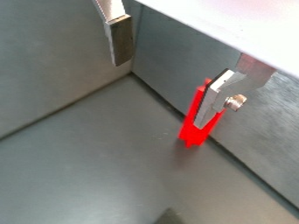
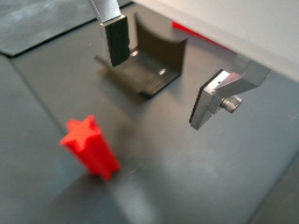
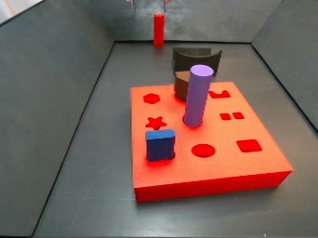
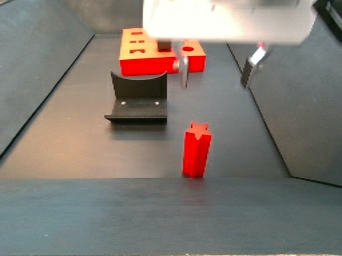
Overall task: Pick up the star object. Move up. Move to above the board. Insert the star object.
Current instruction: Pick up the star object.
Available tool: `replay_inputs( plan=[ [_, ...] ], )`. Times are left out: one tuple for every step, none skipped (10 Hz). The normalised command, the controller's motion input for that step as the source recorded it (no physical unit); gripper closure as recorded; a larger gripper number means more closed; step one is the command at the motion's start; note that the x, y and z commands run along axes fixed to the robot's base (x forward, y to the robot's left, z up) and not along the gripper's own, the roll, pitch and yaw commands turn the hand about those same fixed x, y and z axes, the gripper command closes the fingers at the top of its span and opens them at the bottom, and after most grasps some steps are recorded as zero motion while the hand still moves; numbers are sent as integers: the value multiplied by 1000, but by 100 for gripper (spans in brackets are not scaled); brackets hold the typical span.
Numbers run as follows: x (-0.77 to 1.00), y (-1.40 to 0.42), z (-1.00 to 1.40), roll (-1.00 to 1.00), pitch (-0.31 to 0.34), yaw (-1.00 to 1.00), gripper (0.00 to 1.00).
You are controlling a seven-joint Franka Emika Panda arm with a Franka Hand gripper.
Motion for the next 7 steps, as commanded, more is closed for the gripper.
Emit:
replay_inputs(
  plan=[
    [794,789,-323,-97,0,0,0],
    [731,729,-349,-96,0,0,0],
    [340,714,-543,-24,-93,0,0],
    [0,586,-654,64,-69,103,0],
    [-103,751,-717,0,-71,246,0],
    [-246,800,-723,0,-97,286,0],
    [-217,763,-511,-57,-123,231,0]
  ],
)
